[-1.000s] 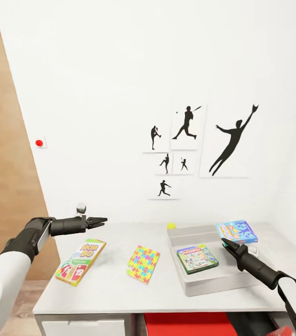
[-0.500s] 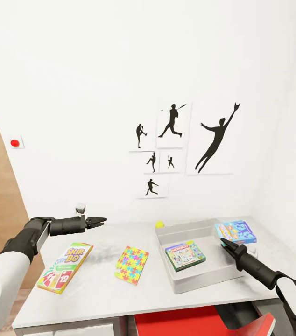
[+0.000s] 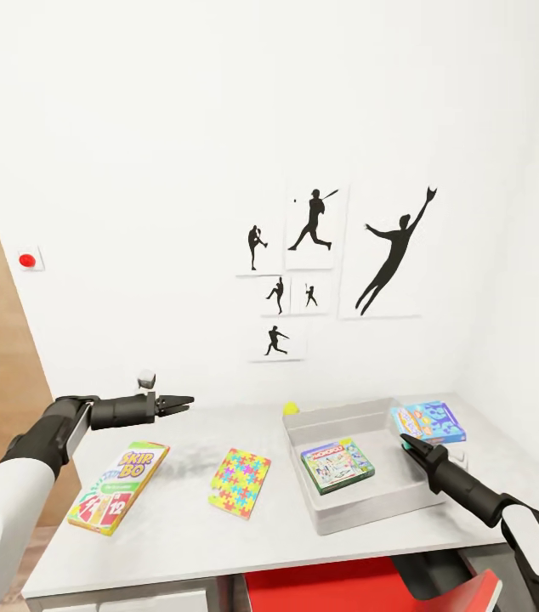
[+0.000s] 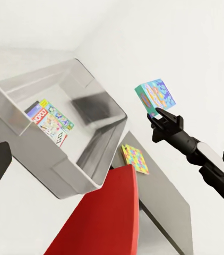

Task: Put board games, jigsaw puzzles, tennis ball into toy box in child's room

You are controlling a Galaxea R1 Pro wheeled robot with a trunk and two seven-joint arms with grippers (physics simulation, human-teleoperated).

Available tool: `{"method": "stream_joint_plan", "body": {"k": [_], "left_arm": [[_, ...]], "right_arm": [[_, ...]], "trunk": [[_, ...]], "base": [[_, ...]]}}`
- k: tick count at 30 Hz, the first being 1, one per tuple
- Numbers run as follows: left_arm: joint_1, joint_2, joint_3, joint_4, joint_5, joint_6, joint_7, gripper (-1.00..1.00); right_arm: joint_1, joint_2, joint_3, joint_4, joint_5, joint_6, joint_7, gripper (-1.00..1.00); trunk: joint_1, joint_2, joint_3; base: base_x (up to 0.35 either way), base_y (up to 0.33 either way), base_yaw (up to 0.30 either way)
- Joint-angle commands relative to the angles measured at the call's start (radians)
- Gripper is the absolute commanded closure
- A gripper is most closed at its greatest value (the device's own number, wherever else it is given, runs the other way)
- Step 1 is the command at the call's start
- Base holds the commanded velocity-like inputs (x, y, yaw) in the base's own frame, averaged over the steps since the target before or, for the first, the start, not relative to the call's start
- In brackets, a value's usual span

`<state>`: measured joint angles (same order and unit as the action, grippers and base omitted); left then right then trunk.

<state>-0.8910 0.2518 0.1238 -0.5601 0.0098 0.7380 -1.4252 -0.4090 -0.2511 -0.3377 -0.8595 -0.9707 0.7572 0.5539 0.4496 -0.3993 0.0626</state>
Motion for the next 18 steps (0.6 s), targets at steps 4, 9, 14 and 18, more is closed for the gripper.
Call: {"method": "stream_joint_plan", "body": {"k": [4, 9, 14, 18], "left_arm": [[0.000, 0.000, 0.001, 0.000, 0.001, 0.012, -0.001, -1.00], [0.000, -0.003, 0.002, 0.000, 0.001, 0.013, 0.000, -1.00], [0.000, -0.003, 0.001, 0.000, 0.001, 0.014, 0.000, -1.00], [0.000, -0.003, 0.002, 0.000, 0.001, 0.013, 0.000, -1.00]], "right_arm": [[-0.001, 0.001, -0.002, -0.001, -0.002, 0.006, 0.001, 1.00], [-0.001, 0.001, -0.003, -0.002, -0.002, 0.005, 0.003, 1.00], [-0.001, 0.000, -0.003, 0.000, -0.002, 0.005, 0.004, 1.00], [-0.001, 0.001, -0.003, 0.000, -0.002, 0.005, 0.004, 1.00]], "trunk": [[0.000, -0.001, 0.000], [0.000, -0.001, -0.002], [0.000, -0.001, -0.008], [0.000, -0.001, -0.013]], "base": [[0.000, 0.000, 0.000], [0.000, 0.000, -0.063], [0.000, 0.000, -0.170], [0.031, -0.049, -0.183]]}}
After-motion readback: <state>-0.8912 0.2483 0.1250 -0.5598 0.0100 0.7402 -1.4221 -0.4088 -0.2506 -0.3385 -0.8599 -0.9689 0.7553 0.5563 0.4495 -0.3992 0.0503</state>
